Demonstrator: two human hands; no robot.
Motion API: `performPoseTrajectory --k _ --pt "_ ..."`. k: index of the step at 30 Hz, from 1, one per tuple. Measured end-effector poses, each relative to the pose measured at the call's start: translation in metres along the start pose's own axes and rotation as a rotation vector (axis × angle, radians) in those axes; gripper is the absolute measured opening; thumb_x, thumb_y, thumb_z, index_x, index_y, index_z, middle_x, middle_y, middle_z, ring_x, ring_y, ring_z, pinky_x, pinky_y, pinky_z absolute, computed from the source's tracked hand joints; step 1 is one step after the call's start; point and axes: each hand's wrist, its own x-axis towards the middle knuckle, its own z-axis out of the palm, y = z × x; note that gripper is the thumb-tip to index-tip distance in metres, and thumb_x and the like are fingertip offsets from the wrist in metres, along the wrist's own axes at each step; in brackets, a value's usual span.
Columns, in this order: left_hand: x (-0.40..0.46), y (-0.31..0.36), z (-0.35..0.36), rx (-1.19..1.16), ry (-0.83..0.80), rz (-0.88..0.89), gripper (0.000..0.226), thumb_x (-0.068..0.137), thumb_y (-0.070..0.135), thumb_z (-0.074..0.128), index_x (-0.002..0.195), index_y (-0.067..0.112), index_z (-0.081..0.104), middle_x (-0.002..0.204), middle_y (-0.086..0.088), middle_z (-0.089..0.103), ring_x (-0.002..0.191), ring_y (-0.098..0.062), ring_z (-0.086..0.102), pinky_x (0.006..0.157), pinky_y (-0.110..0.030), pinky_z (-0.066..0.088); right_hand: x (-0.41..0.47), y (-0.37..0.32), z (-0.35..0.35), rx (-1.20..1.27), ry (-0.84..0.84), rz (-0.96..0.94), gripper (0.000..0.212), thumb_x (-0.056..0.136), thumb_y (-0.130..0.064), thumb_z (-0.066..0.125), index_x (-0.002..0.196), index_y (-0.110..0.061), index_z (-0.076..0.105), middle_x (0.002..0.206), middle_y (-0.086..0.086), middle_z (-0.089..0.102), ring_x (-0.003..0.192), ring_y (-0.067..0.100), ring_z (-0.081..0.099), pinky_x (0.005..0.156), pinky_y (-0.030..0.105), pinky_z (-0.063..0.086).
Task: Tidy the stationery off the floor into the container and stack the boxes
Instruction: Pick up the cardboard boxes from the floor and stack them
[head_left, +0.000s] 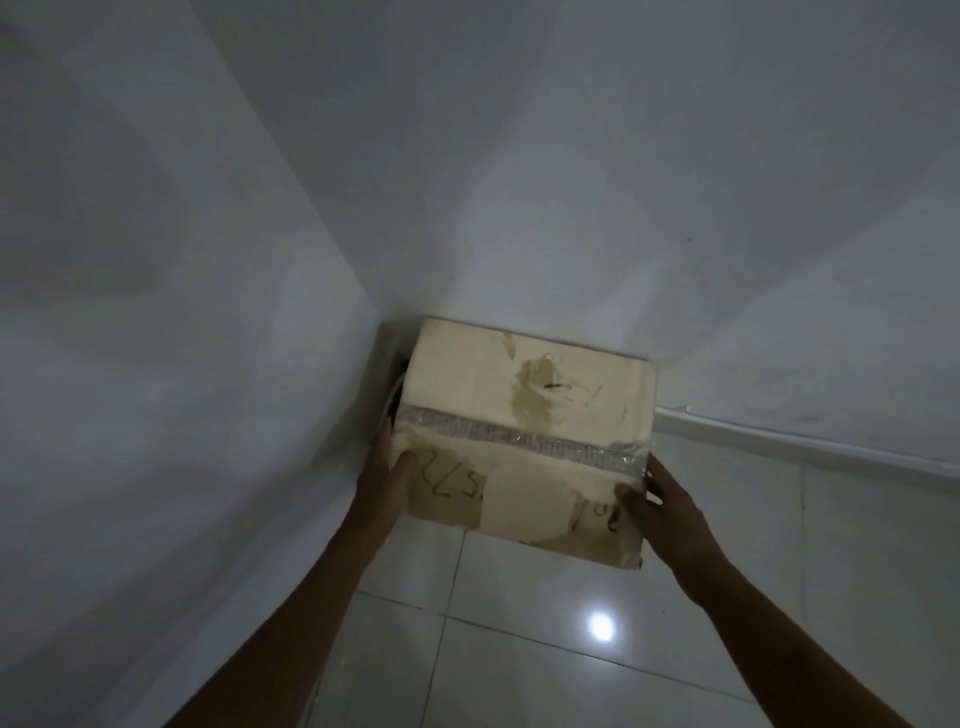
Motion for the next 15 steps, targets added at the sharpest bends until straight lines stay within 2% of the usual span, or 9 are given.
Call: performPoseTrajectory --k 1,2,4,5,6,8,10,13,15 --pt "-0.003 0.003 -0.001 0.093 0.036 -0.026 0.063 0.092 0.023 0.051 0.147 0.024 0.022 0.149 -0.004 0.034 0.132 -0.018 0.040 0.104 -0.025 0.033 -0.001 -0.001 -0.001 -0.020 0.002 0.025 0.053 0.094 -0.032 0.055 0.144 -0.029 0.037 0.135 0.007 0.054 0.117 0.027 0.055 0.096 0.049 0.049" --pt "-0.012 0.008 -0.002 0.168 0.078 -0.017 0.067 0.089 0.030 0.052 0.148 0.022 0.022 0.148 -0.002 0.034 0.133 -0.018 0.036 0.102 -0.025 0.028 -0.004 -0.003 -0.003 -0.048 0.010 0.061 0.061 0.093 -0.035 0.056 0.147 -0.026 0.031 0.140 0.009 0.049 0.121 0.028 0.053 0.099 0.046 0.047" --pt "-0.033 0.020 -0.004 0.242 0.110 0.131 0.070 0.078 0.034 0.049 0.145 0.021 0.031 0.133 0.012 0.040 0.122 -0.004 0.039 0.097 -0.018 0.029 -0.011 -0.009 -0.008 -0.146 0.056 0.092 0.070 0.091 -0.040 0.056 0.150 -0.017 0.025 0.147 0.012 0.042 0.127 0.030 0.048 0.101 0.042 0.040" --pt "-0.048 0.028 -0.006 0.261 0.099 0.224 0.065 0.076 0.030 0.050 0.140 0.023 0.038 0.128 0.018 0.043 0.117 0.005 0.041 0.095 -0.015 0.034 -0.018 -0.014 -0.012 -0.200 0.079 0.064 0.070 0.091 -0.040 0.056 0.149 -0.015 0.025 0.148 0.013 0.040 0.128 0.030 0.047 0.102 0.042 0.039" --pt "-0.060 0.033 -0.008 0.298 0.077 0.287 0.058 0.077 0.024 0.053 0.134 0.025 0.044 0.125 0.018 0.049 0.115 0.007 0.045 0.094 -0.015 0.040 -0.026 -0.019 -0.015 -0.251 0.097 0.019 0.067 0.092 -0.040 0.055 0.148 -0.014 0.028 0.147 0.014 0.040 0.128 0.030 0.046 0.103 0.043 0.039" --pt "-0.089 0.039 -0.010 0.443 0.056 0.353 0.053 0.082 0.013 0.061 0.134 0.015 0.047 0.130 0.001 0.053 0.120 -0.011 0.048 0.099 -0.029 0.043 -0.049 -0.033 -0.022 -0.346 0.115 -0.120 0.060 0.092 -0.038 0.054 0.144 -0.013 0.036 0.145 0.014 0.041 0.128 0.028 0.046 0.104 0.045 0.042" --pt "-0.122 0.047 -0.010 0.544 0.065 0.359 0.054 0.085 0.014 0.063 0.136 0.011 0.044 0.134 -0.006 0.048 0.122 -0.019 0.044 0.100 -0.029 0.038 -0.073 -0.047 -0.032 -0.387 0.106 -0.278 0.053 0.093 -0.035 0.054 0.140 -0.014 0.042 0.139 0.010 0.047 0.122 0.022 0.050 0.097 0.040 0.047" --pt "-0.180 0.067 -0.009 0.591 0.062 0.419 0.047 0.087 0.022 0.062 0.132 0.016 0.048 0.130 0.001 0.049 0.116 -0.007 0.042 0.097 -0.017 0.030 -0.111 -0.075 -0.050 -0.401 0.033 -0.469 0.038 0.093 -0.028 0.056 0.130 -0.019 0.052 0.121 0.000 0.059 0.105 0.009 0.056 0.079 0.019 0.047" --pt "-0.221 0.082 -0.007 0.638 0.068 0.477 0.042 0.088 0.023 0.061 0.129 0.016 0.053 0.128 0.003 0.053 0.117 -0.009 0.046 0.098 -0.016 0.031 -0.138 -0.098 -0.067 -0.394 -0.021 -0.581 0.027 0.094 -0.025 0.055 0.121 -0.026 0.056 0.107 -0.008 0.061 0.097 0.002 0.059 0.070 0.009 0.046"
